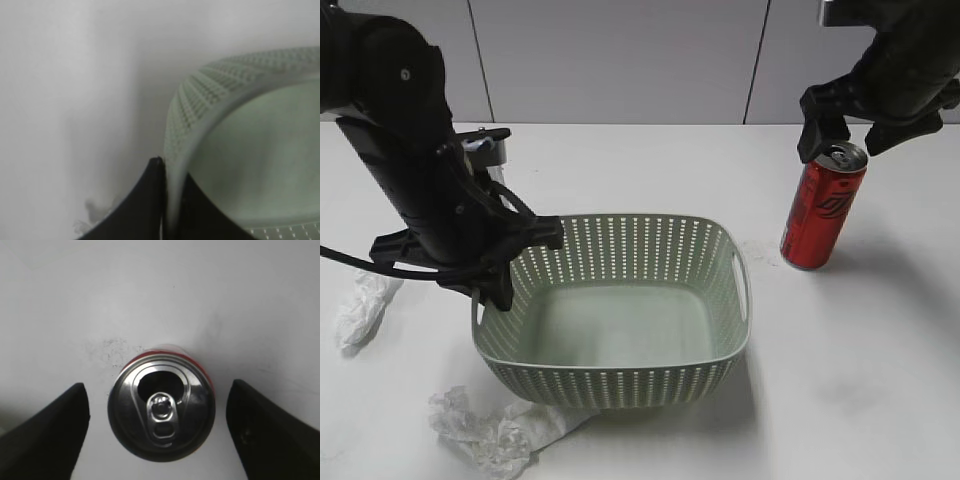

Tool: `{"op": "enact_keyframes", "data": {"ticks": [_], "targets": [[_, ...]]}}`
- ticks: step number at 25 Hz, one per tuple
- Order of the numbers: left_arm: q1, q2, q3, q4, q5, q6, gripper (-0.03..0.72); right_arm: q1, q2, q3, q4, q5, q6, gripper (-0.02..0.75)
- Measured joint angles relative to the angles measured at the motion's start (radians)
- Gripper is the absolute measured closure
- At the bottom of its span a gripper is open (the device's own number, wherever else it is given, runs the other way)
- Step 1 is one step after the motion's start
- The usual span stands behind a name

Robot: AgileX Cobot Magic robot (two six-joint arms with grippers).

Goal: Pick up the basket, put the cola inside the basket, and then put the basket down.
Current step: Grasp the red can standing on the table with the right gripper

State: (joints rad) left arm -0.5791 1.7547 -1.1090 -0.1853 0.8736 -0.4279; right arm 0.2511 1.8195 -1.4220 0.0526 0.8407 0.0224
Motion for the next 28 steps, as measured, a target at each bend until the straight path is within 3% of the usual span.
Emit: {"op": "enact_keyframes", "data": {"ticks": [10,16,28], "targets": [[0.000,0.001,0.000,0.000,0.000,0.000,0.692,-0.005,0.090,0.000,0.000,-0.005,0.010,0.103],[0.000,0.001,0.000,0.000,0.000,0.000,0.692,-0.005,0.093,0.000,0.000,-0.008,0.011,0.233],[0.000,0.001,0.000,0.000,0.000,0.000,0.692,-0.005,0.031,0.000,-0.003,0.053,0.008,0.235]]}}
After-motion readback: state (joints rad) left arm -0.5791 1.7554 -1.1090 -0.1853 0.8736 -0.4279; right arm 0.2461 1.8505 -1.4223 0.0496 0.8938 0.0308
